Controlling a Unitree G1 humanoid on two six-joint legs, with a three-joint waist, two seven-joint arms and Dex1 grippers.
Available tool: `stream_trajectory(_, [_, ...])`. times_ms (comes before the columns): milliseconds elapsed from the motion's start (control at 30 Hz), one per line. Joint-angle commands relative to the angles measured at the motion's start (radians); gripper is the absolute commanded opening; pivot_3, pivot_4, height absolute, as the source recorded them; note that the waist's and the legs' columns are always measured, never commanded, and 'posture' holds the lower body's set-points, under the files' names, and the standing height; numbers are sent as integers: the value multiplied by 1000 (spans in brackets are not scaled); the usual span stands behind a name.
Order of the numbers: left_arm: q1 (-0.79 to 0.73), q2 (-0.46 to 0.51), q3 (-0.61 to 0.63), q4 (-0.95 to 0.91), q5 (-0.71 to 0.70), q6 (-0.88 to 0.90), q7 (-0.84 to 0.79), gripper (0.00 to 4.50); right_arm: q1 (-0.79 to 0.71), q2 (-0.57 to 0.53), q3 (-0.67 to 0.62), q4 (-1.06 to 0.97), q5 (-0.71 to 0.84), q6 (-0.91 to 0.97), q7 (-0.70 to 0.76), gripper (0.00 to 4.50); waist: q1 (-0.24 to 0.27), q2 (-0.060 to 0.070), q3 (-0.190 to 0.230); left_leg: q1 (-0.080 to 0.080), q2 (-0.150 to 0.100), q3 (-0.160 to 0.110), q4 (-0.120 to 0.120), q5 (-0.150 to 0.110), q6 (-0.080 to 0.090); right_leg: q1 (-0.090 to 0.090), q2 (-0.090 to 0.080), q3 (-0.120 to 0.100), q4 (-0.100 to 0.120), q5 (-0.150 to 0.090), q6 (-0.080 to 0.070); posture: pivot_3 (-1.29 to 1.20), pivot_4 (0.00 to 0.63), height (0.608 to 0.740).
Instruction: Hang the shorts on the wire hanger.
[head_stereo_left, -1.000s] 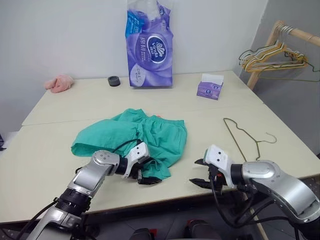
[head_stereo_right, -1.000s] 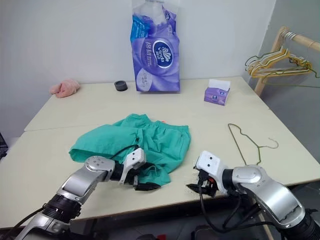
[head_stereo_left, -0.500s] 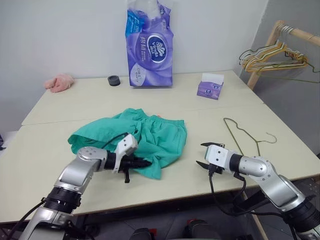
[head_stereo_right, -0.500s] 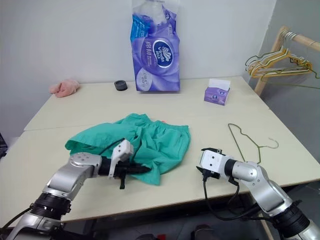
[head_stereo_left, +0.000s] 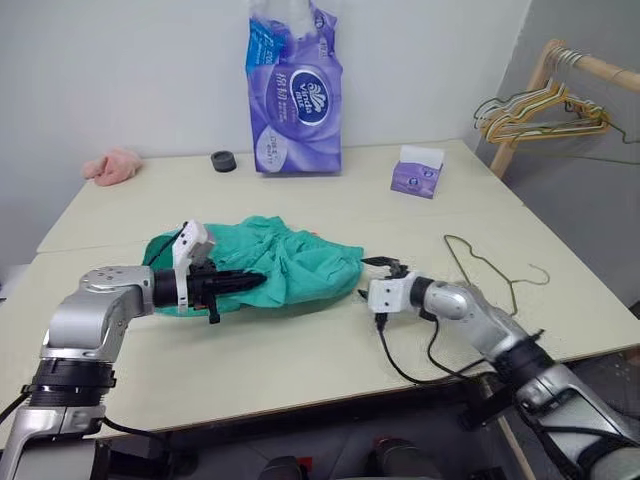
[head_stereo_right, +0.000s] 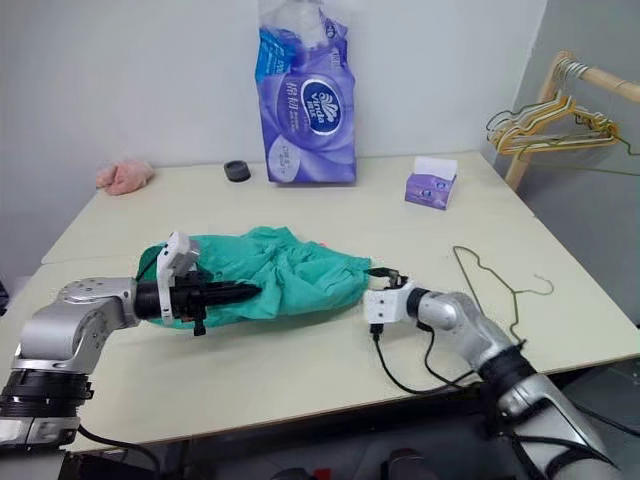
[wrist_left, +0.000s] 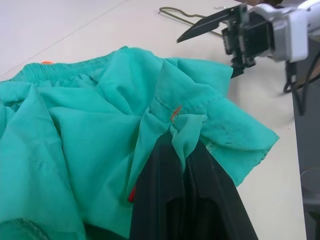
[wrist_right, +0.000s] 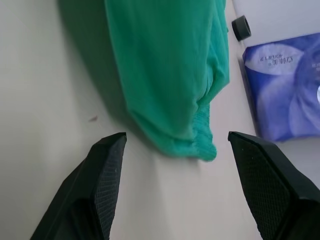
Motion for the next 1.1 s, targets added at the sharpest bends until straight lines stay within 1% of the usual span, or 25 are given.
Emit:
stream_trajectory(33, [9,23,35,-45,-28,9,-1,12,-76,39,2,107,-39,-70,-58,3478,1,0,0,0,0,-1,0,0,0,0,0,0,0,0,0,8,0,740])
stream_trajectory(100, [26,30,43,-60,-34,15,4,12,-158,108,27,246,-71,-84,-76,3478,2,0,0,0,0,-1,0,0,0,0,-1,0,0,0,0,18,0,740])
stream_trajectory(200, [36,34,49,-69,-39,19,11,12,-239,167,46,400,-107,-100,-113,3478,2,-1,0,0,0,-1,0,0,0,0,-2,0,1,0,0,28,0,740])
stream_trajectory(333, [40,35,53,-79,-44,24,21,12,-293,204,48,509,-119,-145,-136,3478,5,-1,0,0,0,-4,0,0,-1,0,-2,-1,2,0,-1,37,0,740])
stream_trajectory(433, [48,41,59,-80,-48,23,27,0,-331,221,29,560,-109,-148,-150,2920,4,-1,0,0,-1,-5,0,0,-1,0,-3,-1,2,0,-1,40,0,740])
stream_trajectory(467, [49,42,61,-79,-48,23,28,0,-335,219,26,567,-106,-153,-150,2634,3,-1,0,0,-1,-5,0,0,-1,0,-3,-1,2,0,-1,39,0,740])
stream_trajectory(600, [50,47,66,-70,-47,19,31,0,-339,213,8,575,-96,-179,-163,1275,2,-1,0,0,-1,-6,0,0,-1,0,-3,-1,5,0,-1,35,0,740])
stream_trajectory(700, [49,47,67,-58,-43,17,36,0,-329,203,-29,535,-60,-202,-166,220,2,-1,0,1,-1,-7,1,0,-1,-1,-3,-1,8,-1,-2,28,0,740])
stream_trajectory(733, [50,47,67,-59,-43,18,37,0,-326,202,-35,529,-55,-206,-165,38,2,-1,0,1,-1,-7,0,0,-1,-1,-3,-1,9,-1,-3,28,0,740])
stream_trajectory(800, [47,44,63,-62,-44,21,39,0,-316,187,-49,501,-44,-207,-154,38,2,-1,0,1,-1,-8,0,0,-1,-1,-3,-1,10,-2,-3,28,0,740])
stream_trajectory(867, [34,37,45,-65,-42,23,37,0,-301,139,-80,447,-25,-202,-137,38,2,-1,0,1,-1,-9,1,0,-1,-1,-3,-2,11,-2,-4,12,0,740])
stream_trajectory(967, [8,26,12,-63,-38,19,25,0,-266,28,-127,330,6,-176,-69,38,7,0,0,0,-2,-10,1,0,-1,-1,-3,-3,12,-3,-4,-23,4,740])
stream_trajectory(1100, [-41,12,-35,-39,-25,-2,-3,0,-173,-124,-188,75,74,-70,105,38,4,0,0,0,-3,-10,2,0,-1,-1,-4,-3,11,-3,-3,-58,12,740])
